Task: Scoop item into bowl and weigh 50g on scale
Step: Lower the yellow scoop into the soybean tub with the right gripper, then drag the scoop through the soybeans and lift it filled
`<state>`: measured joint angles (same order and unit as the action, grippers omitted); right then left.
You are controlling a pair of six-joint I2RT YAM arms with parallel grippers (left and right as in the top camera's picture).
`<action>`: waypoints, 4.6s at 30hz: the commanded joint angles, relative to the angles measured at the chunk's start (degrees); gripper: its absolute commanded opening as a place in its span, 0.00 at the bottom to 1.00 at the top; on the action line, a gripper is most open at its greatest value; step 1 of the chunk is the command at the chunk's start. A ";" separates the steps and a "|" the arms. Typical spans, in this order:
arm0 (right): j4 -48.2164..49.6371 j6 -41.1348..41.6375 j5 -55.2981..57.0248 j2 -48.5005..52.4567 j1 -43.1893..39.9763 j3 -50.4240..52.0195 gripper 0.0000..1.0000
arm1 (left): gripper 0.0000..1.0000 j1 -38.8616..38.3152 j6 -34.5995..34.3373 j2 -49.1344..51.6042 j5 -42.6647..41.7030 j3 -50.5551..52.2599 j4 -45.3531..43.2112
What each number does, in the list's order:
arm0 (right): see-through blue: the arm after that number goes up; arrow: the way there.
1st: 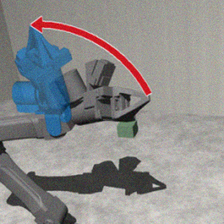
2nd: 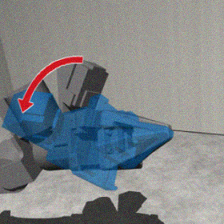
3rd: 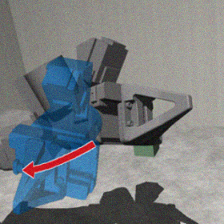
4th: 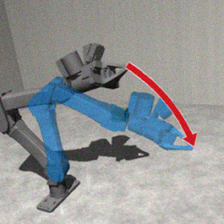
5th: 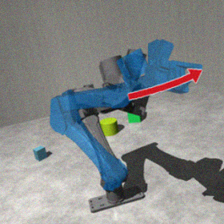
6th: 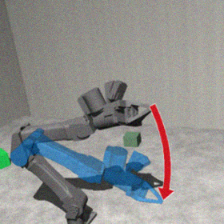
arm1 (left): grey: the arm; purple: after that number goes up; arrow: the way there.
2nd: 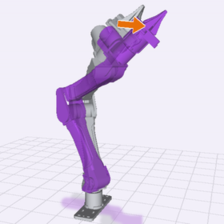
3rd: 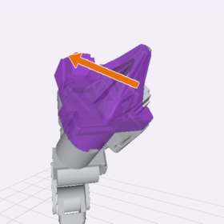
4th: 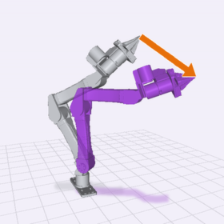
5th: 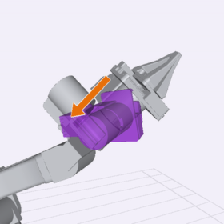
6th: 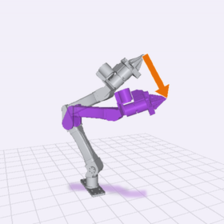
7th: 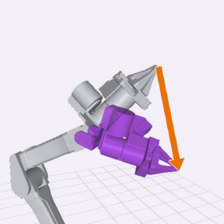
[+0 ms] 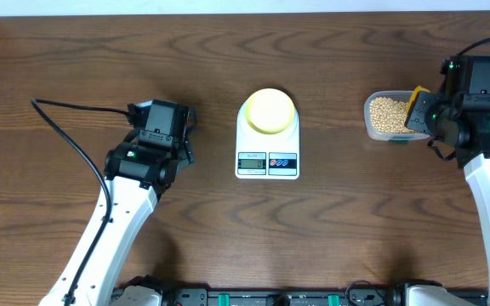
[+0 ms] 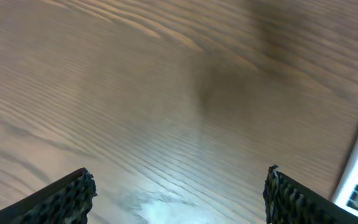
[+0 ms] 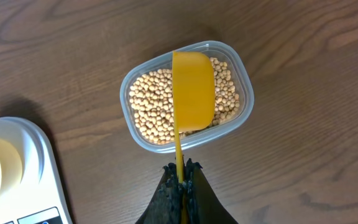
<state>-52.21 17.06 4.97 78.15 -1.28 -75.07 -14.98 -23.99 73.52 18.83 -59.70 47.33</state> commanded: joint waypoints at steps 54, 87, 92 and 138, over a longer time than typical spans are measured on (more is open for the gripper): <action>3.10 -17.99 -15.76 14.80 -12.17 -0.90 0.01 | 0.89 0.31 9.16 0.44 -40.24 0.48 -0.07; 0.28 -20.22 -33.24 19.50 -15.65 -0.90 0.01 | 0.89 0.28 9.16 0.44 -40.22 0.48 -0.28; -1.81 -22.36 -35.69 19.50 -17.49 -0.90 0.01 | 0.89 0.31 9.16 0.44 -40.19 0.48 -0.48; 11.98 -16.26 -60.78 19.52 -27.98 14.40 0.01 | 0.89 0.28 9.16 0.44 -40.22 0.48 -0.70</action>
<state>-40.64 -1.56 -51.24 97.12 -28.71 -61.14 -14.98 -16.01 73.52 -20.91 -59.70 46.50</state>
